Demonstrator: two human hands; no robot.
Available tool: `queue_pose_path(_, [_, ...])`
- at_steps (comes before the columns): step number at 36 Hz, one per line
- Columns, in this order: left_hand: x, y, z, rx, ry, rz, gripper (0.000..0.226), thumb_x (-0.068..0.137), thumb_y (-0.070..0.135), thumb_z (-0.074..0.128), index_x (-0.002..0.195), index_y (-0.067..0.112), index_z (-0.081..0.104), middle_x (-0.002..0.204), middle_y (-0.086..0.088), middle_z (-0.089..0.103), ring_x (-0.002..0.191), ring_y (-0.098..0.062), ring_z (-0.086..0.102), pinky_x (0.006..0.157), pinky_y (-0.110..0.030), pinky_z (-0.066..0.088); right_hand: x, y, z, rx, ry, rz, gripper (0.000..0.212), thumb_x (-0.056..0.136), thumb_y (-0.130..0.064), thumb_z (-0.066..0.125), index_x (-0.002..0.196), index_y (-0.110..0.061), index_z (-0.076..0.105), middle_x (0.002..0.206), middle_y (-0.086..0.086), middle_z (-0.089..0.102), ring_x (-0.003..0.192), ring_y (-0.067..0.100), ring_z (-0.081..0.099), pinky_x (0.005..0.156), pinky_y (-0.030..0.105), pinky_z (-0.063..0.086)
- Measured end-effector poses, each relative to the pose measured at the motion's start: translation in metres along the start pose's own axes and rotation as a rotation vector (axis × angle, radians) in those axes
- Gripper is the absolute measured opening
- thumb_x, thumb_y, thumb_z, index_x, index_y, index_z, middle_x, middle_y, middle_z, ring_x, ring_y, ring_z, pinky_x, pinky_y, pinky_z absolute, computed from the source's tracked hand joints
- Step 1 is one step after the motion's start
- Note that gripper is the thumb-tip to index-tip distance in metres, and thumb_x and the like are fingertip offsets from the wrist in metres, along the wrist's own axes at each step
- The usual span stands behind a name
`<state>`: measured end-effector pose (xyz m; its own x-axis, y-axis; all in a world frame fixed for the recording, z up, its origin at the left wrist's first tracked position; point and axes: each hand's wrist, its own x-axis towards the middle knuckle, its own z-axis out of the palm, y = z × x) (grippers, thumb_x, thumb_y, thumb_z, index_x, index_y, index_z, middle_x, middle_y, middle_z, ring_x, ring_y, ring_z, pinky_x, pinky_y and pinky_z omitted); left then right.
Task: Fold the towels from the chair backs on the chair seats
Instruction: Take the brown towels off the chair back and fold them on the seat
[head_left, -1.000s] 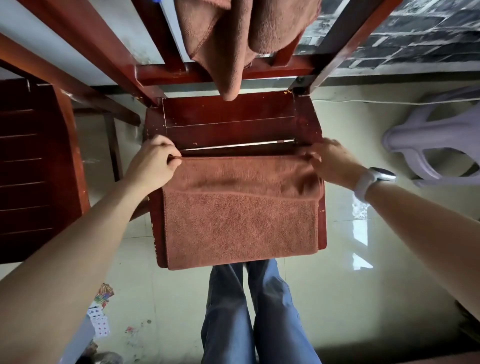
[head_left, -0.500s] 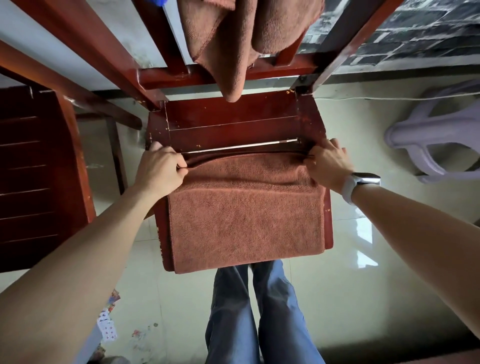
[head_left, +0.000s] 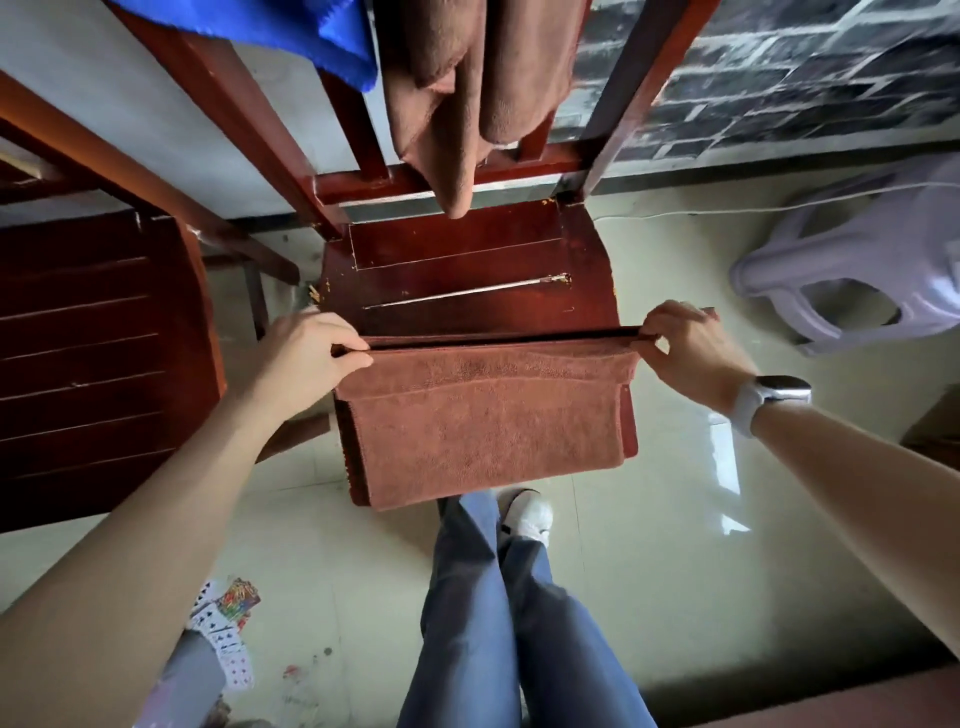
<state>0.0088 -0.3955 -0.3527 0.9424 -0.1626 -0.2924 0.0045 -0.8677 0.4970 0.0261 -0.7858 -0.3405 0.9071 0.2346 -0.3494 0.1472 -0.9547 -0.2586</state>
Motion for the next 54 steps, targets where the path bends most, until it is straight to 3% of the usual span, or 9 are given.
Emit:
queue_pose_path(6, [-0.062, 0.042, -0.023, 0.012, 0.117, 0.015, 0.011, 0.07, 0.013, 0.078, 0.078, 0.005, 0.075, 0.086, -0.009, 0.071, 0.084, -0.024, 0.061, 0.079, -0.022, 0.036, -0.055, -0.003, -0.033, -0.061, 0.057, -0.129, 0.017, 0.09, -0.011, 0.054, 0.094, -0.001, 0.067, 0.102, 0.016, 0.063, 0.099, 0.035, 0.056, 0.084, 0.042, 0.037])
queue_pose_path(15, [-0.149, 0.097, -0.059, 0.068, 0.132, -0.072, 0.01, 0.079, 0.018, 0.071, 0.086, 0.012, 0.075, 0.097, 0.0, 0.071, 0.096, -0.021, 0.057, 0.082, -0.033, 0.043, -0.151, -0.018, -0.097, 0.013, 0.124, -0.217, 0.015, 0.087, -0.002, 0.055, 0.093, 0.002, 0.069, 0.099, 0.016, 0.063, 0.094, 0.035, 0.057, 0.084, 0.043, 0.044])
queue_pose_path(20, [-0.168, 0.138, -0.1, 0.07, 0.448, 0.013, 0.006, 0.074, 0.017, 0.074, 0.08, 0.015, 0.075, 0.09, 0.003, 0.071, 0.09, -0.018, 0.056, 0.081, -0.026, 0.039, -0.176, -0.029, -0.145, 0.126, 0.425, -0.174, 0.009, 0.081, 0.003, 0.062, 0.087, 0.006, 0.069, 0.089, 0.02, 0.063, 0.083, 0.036, 0.058, 0.076, 0.042, 0.05])
queue_pose_path(25, [-0.176, 0.168, -0.128, 0.065, 0.394, 0.073, 0.009, 0.074, 0.014, 0.074, 0.082, 0.011, 0.075, 0.09, -0.001, 0.072, 0.089, -0.018, 0.061, 0.083, -0.031, 0.045, -0.19, -0.023, -0.179, 0.038, 0.339, -0.231, 0.009, 0.082, 0.001, 0.062, 0.086, 0.007, 0.068, 0.092, 0.021, 0.062, 0.088, 0.037, 0.058, 0.081, 0.036, 0.045])
queue_pose_path(32, [-0.186, 0.186, -0.161, -0.008, 0.424, 0.095, 0.01, 0.074, 0.009, 0.074, 0.084, 0.011, 0.076, 0.09, 0.002, 0.07, 0.083, -0.008, 0.059, 0.089, -0.021, 0.04, -0.203, -0.025, -0.225, 0.068, 0.449, -0.282, 0.007, 0.081, -0.001, 0.065, 0.084, 0.004, 0.067, 0.091, 0.018, 0.062, 0.088, 0.034, 0.058, 0.083, 0.033, 0.045])
queue_pose_path(37, [-0.191, 0.199, -0.181, -0.068, 0.458, 0.102, 0.008, 0.071, 0.005, 0.076, 0.078, 0.008, 0.075, 0.083, 0.001, 0.068, 0.075, 0.006, 0.057, 0.08, 0.005, 0.03, -0.209, -0.026, -0.246, 0.104, 0.493, -0.275, 0.009, 0.084, -0.004, 0.062, 0.087, 0.004, 0.065, 0.093, 0.018, 0.06, 0.086, 0.033, 0.058, 0.082, 0.038, 0.048])
queue_pose_path(43, [-0.194, 0.211, -0.197, -0.166, 0.516, 0.117, 0.012, 0.071, 0.001, 0.074, 0.081, 0.007, 0.074, 0.082, 0.002, 0.065, 0.078, 0.024, 0.051, 0.078, 0.006, 0.032, -0.209, -0.021, -0.255, 0.133, 0.526, -0.274, 0.008, 0.082, -0.002, 0.063, 0.087, 0.004, 0.065, 0.092, 0.017, 0.062, 0.084, 0.034, 0.061, 0.078, 0.044, 0.052])
queue_pose_path(50, [-0.196, 0.213, -0.207, -0.093, 0.466, 0.146, 0.017, 0.077, -0.005, 0.067, 0.089, 0.004, 0.074, 0.092, 0.001, 0.067, 0.083, 0.009, 0.057, 0.081, 0.005, 0.032, -0.203, -0.02, -0.257, 0.224, 0.579, -0.225, 0.005, 0.079, 0.003, 0.065, 0.083, 0.003, 0.065, 0.089, 0.014, 0.063, 0.078, 0.024, 0.058, 0.079, 0.021, 0.043])
queue_pose_path(54, [-0.195, 0.212, -0.209, -0.133, 0.505, 0.115, 0.015, 0.074, -0.003, 0.071, 0.086, 0.006, 0.075, 0.087, 0.004, 0.066, 0.08, 0.023, 0.052, 0.079, 0.004, 0.035, -0.198, -0.023, -0.258, 0.328, 0.594, -0.17, 0.007, 0.077, 0.006, 0.065, 0.083, 0.004, 0.064, 0.083, 0.009, 0.058, 0.072, 0.021, 0.054, 0.066, 0.007, 0.036])
